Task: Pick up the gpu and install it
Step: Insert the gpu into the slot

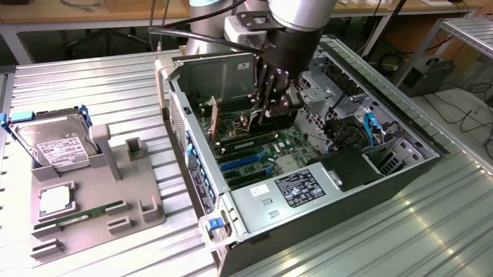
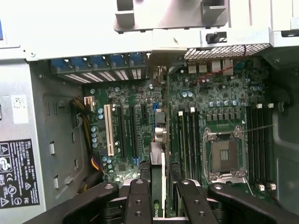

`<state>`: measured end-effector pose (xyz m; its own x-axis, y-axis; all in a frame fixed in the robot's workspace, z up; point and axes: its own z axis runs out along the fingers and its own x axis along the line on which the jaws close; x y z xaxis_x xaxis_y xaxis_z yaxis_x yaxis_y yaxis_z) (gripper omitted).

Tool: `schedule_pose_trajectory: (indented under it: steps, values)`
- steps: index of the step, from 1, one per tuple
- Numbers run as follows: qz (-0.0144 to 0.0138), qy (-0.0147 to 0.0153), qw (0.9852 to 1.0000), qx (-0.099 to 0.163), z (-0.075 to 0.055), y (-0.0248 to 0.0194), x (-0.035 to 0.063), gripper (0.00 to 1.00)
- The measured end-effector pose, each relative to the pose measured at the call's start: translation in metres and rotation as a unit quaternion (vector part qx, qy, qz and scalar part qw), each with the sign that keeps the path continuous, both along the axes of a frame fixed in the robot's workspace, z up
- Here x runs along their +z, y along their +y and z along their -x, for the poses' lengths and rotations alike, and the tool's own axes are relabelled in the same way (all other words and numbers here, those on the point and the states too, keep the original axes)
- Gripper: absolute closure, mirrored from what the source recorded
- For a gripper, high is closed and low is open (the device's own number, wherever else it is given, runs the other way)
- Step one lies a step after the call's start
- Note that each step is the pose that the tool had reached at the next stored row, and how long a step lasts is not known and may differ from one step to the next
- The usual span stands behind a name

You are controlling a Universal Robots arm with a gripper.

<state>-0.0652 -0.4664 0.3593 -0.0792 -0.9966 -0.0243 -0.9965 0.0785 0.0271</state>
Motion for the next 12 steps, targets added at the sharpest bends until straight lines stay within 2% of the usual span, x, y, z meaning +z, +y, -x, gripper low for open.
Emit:
schedule_pose_trajectory:
  steps: [9, 12]
  values:
    - [0.0000, -0.0002, 1.0000, 0.001, 0.002, 0.0000, -0.0194, 0.74]
    - [0.0000, -0.0002, 1.0000, 0.001, 0.006, 0.0000, -0.0430, 0.74]
